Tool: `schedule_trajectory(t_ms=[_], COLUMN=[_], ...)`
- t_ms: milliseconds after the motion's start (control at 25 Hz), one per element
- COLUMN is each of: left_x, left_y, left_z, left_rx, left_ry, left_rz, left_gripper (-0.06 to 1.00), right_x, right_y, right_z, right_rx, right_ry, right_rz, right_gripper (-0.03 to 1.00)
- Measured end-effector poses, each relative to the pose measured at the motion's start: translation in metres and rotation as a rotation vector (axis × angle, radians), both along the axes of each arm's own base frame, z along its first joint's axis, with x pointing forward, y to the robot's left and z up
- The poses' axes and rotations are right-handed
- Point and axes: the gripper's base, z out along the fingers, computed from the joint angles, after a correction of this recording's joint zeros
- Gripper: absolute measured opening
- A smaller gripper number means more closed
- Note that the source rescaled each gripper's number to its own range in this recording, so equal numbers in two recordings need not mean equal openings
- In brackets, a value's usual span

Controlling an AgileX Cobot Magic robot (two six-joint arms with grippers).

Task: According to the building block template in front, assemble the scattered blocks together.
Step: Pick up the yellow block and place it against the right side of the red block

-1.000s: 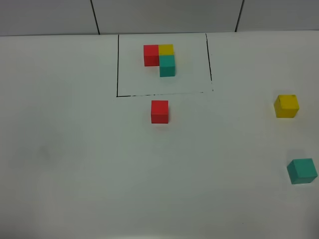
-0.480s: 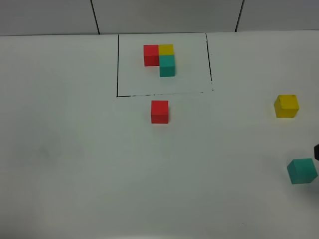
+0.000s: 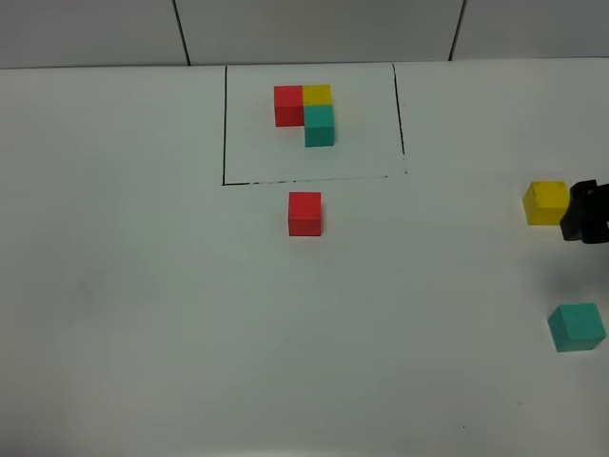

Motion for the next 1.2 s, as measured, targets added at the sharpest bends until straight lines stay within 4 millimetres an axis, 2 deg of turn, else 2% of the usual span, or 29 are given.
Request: schedule_trajectory(t_ms=[440,720,880,1200], left_x=[0.000,0.000,0.000,0.000], left_y=[0.000,0.000,0.000,0.000], left_z=[0.000,0.000,0.000,0.000], left_rx=[0.000,0.000,0.000,0.000], left_ry=[0.000,0.000,0.000,0.001], left_rz=[0.000,0.000,0.000,0.000], left_gripper=[0.81,0.80,0.80,0.80], right_x=[0.076,0.122,0.132,0.135], right_y=[-0.001,0.000,0.000,-0.002], right_z=[-0.027,-0.057,-0.076,-0.105], right_rx=[-0.010,0.022,0.036,0.019], right_ry=[0.041,0.098,0.140,0.206], right_rz=[0.051,0.018,-0.038,-0.044], right_gripper=[1.00,1.00,1.00,1.00])
